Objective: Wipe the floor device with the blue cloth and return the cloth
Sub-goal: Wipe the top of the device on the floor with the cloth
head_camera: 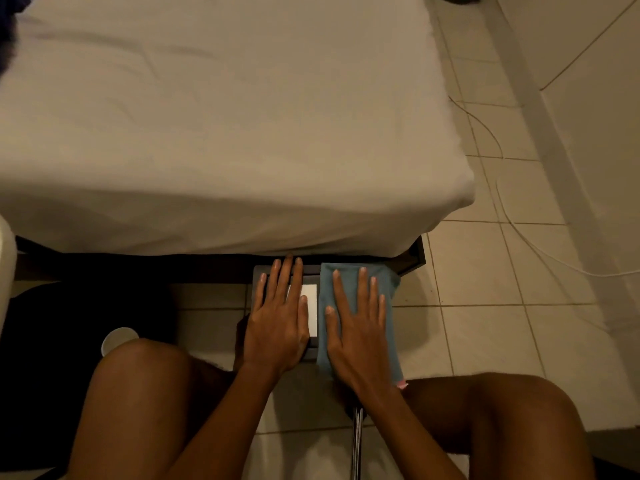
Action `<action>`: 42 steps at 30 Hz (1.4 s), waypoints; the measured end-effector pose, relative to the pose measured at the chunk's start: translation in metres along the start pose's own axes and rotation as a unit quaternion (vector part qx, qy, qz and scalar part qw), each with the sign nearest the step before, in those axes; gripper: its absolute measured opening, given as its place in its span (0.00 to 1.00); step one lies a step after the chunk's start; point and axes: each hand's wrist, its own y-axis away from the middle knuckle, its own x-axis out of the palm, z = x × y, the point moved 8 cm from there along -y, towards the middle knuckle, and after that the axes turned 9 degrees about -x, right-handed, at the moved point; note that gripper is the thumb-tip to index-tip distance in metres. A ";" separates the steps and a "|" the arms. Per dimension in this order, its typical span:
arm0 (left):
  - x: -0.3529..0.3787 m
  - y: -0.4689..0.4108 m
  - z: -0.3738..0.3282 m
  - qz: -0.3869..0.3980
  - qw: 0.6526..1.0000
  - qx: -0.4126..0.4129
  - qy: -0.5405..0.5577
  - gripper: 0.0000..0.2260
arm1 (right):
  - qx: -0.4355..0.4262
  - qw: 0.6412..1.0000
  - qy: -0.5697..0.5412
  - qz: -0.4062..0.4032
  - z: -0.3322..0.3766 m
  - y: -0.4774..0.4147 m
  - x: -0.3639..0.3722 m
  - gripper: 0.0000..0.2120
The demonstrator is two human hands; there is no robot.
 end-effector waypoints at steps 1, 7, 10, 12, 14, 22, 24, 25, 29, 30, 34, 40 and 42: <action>0.001 0.000 0.000 0.001 1.000 -0.001 0.000 0.27 | -0.004 1.000 0.003 0.003 -0.002 -0.003 0.001 0.28; -0.003 -0.001 -0.002 -0.006 1.000 0.004 0.004 0.26 | 0.011 1.000 -0.002 -0.006 -0.009 -0.016 -0.004 0.28; -0.001 0.000 -0.001 -0.004 1.000 0.004 0.004 0.26 | 0.009 1.000 -0.010 -0.006 -0.002 0.003 0.001 0.28; -0.001 0.000 -0.001 0.000 1.000 0.004 0.005 0.26 | -0.003 1.000 0.000 0.006 -0.007 -0.011 0.000 0.28; -0.001 0.000 -0.002 -0.001 1.000 0.005 0.003 0.26 | -0.011 1.000 0.003 0.006 -0.014 -0.030 -0.006 0.28; 0.000 0.000 -0.002 -0.005 1.000 0.006 -0.004 0.26 | -0.002 1.000 0.021 0.004 -0.012 -0.011 0.003 0.30; -0.001 0.000 -0.003 -0.010 1.000 0.006 -0.008 0.26 | -0.009 1.000 0.017 0.008 -0.018 -0.028 -0.005 0.30; -0.001 0.000 -0.002 -0.010 1.000 0.005 -0.009 0.26 | -0.008 1.000 0.011 0.003 -0.018 -0.029 -0.008 0.30; 0.001 0.000 -0.001 -0.005 1.000 0.003 -0.014 0.27 | 0.006 1.000 0.015 0.000 -0.007 0.006 -0.001 0.30; 0.001 0.000 -0.001 -0.006 1.000 0.004 -0.014 0.27 | 0.003 1.000 0.021 0.001 -0.007 0.006 -0.001 0.30; 0.002 -0.001 -0.002 -0.007 1.000 0.007 -0.015 0.27 | -0.011 1.000 0.017 0.002 -0.018 -0.025 -0.011 0.29; 0.000 0.001 -0.003 -0.016 1.000 0.010 -0.022 0.26 | 0.040 0.998 0.049 -0.019 -0.002 0.013 0.002 0.30; 0.002 0.002 -0.002 -0.014 1.000 0.013 -0.019 0.26 | 0.022 0.999 0.038 -0.017 -0.005 -0.007 0.000 0.29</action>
